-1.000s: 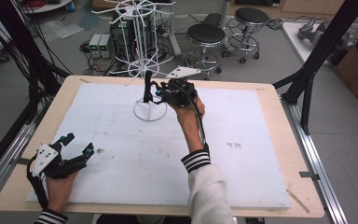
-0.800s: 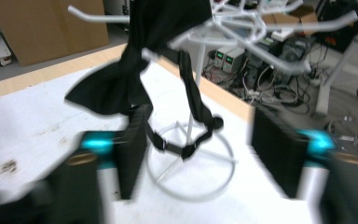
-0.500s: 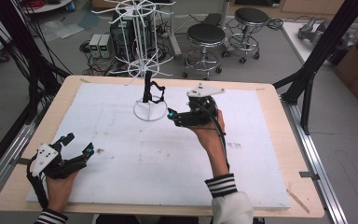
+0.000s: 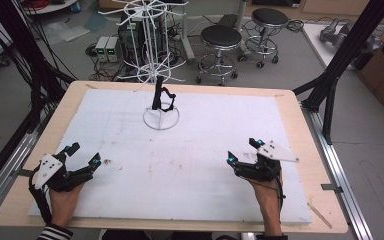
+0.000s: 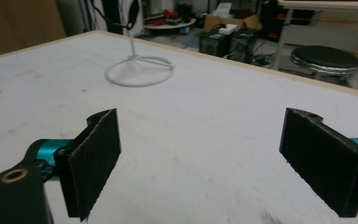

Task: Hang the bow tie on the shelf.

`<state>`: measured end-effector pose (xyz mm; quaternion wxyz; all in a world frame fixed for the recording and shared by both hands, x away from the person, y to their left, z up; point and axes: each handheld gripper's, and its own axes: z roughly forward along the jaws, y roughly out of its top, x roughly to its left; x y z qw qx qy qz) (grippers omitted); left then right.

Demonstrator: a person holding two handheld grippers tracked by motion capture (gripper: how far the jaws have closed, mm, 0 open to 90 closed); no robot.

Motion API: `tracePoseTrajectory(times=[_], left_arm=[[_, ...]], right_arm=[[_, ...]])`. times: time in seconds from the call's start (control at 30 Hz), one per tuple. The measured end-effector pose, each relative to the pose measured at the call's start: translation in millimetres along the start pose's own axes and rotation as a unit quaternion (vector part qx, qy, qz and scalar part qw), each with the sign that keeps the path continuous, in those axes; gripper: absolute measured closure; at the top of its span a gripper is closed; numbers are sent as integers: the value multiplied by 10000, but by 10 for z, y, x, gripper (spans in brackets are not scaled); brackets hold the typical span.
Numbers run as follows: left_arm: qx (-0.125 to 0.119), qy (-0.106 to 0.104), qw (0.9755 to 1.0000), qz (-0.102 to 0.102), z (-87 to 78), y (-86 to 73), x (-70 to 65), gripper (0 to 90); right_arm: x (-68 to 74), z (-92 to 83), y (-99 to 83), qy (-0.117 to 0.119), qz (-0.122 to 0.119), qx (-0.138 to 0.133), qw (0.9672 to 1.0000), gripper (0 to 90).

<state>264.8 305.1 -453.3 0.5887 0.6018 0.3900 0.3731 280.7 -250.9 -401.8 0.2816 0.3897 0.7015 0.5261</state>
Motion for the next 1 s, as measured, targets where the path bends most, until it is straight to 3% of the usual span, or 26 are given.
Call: tracePoseTrajectory(times=[0.2,0.4,0.63,0.83,1.0], left_arm=[[-3,6,10000,47,-3,0,-5,167],[-5,16,10000,51,-2,-1,-9,167],[19,16,10000,56,1,1,-11,167],[27,17,10000,75,1,1,-11,167],[2,57,10000,80,-7,-2,-17,167]], right_arm=[[-84,-136,-332,-249,-18,-299,9992,116],[-93,-166,-433,-430,-20,-614,9972,116],[-141,-143,-542,-671,84,-707,9952,116],[-150,-150,-555,-713,189,-757,9944,116],[-158,-187,-577,-751,242,-976,9921,116]])
